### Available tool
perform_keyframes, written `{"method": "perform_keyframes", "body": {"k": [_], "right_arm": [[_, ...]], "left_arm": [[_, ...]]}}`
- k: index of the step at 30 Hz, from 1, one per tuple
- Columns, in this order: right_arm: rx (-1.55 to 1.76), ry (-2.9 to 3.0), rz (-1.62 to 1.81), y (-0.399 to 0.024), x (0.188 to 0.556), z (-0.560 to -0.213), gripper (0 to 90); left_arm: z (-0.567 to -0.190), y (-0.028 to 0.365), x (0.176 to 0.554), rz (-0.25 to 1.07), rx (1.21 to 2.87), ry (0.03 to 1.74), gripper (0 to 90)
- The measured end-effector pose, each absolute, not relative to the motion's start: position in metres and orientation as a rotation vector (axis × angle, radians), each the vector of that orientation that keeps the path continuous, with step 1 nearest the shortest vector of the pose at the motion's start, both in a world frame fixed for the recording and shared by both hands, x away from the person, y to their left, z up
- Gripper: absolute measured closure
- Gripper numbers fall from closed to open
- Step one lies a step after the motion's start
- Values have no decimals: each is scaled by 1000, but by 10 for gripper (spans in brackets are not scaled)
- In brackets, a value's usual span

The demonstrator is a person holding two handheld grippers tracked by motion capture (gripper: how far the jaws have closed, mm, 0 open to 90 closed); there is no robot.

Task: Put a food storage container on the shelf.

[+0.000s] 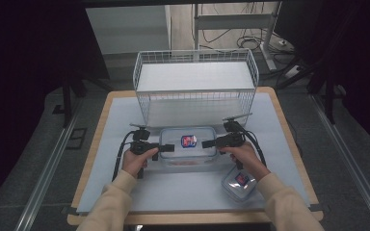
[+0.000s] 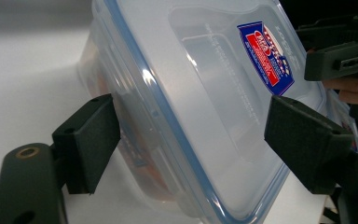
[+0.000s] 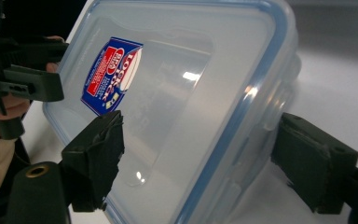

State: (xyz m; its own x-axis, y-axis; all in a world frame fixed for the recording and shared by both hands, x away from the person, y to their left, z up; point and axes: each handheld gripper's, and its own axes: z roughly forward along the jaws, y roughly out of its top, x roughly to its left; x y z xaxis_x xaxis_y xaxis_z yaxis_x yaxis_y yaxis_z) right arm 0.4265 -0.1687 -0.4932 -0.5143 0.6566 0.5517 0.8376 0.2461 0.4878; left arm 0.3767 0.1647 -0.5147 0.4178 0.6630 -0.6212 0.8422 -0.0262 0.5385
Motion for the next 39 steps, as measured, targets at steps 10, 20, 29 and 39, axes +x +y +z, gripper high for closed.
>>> {"method": "perform_keyframes", "body": {"k": [10, 20, 29, 39], "right_arm": [[-1451, -2173, -1151, -180, 425, -493, 316], [-1431, -2154, -1215, -188, 416, -489, 401], [-1389, -2164, -1259, -193, 410, -487, 438], [-1372, -2154, -1273, -196, 407, -486, 461]], "left_arm": [[-512, 167, 372, -236, 1710, 1340, 262], [-507, 170, 359, -183, 1684, 1320, 352], [-506, 172, 351, -157, 1682, 1286, 391], [-505, 175, 346, -147, 1679, 1265, 421]]}}
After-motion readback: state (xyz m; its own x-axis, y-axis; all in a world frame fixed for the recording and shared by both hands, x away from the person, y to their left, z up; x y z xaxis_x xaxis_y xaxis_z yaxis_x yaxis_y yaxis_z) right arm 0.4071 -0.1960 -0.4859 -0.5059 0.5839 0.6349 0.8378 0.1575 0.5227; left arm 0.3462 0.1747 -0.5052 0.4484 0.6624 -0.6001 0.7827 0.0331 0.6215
